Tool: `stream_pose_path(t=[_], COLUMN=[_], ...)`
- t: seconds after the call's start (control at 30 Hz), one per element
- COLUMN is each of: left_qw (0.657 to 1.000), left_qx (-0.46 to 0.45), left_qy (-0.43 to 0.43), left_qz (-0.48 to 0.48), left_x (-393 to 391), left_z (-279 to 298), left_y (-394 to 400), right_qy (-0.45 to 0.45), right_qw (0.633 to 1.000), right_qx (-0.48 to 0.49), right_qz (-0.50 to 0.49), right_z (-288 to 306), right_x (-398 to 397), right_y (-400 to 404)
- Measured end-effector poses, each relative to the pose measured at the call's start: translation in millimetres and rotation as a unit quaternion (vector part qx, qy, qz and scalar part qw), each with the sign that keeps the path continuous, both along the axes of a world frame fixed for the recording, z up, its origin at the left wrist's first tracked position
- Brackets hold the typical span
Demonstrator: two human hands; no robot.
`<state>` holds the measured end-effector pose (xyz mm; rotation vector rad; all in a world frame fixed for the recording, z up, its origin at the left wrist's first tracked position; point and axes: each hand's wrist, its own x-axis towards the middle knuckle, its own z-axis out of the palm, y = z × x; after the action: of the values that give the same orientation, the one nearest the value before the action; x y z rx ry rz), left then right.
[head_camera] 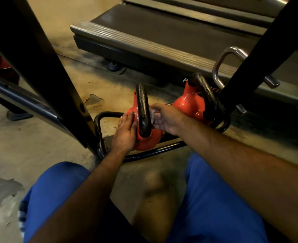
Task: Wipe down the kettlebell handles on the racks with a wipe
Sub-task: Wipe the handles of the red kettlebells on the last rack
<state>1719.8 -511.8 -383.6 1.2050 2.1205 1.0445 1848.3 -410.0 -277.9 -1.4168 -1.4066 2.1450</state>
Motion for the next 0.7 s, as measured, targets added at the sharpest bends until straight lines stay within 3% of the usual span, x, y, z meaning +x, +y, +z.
stream_pose_path(t=[0.1, 0.2, 0.43, 0.7], left_qw=[0.999, 0.998, 0.986, 0.951], left_qx=[-0.023, -0.011, 0.015, -0.168], left_qy=[0.025, 0.052, 0.004, -0.099], left_qz=[-0.005, 0.034, 0.168, 0.238], left_x=[-0.9, 2.1, 33.4, 88.9], left_z=[9.9, 21.0, 18.7, 43.6], left_y=[2.4, -0.8, -32.7, -57.9], right_qy=[0.014, 0.002, -0.031, -0.092], right_qw=[0.997, 0.992, 0.972, 0.966], right_qx=[0.039, 0.108, 0.215, 0.231], right_qz=[-0.065, -0.063, -0.085, -0.072], right_z=[1.6, 1.0, -19.3, -15.9], right_x=[-0.8, 2.2, 20.5, 45.1], right_y=[-1.2, 1.3, 4.7, -7.5])
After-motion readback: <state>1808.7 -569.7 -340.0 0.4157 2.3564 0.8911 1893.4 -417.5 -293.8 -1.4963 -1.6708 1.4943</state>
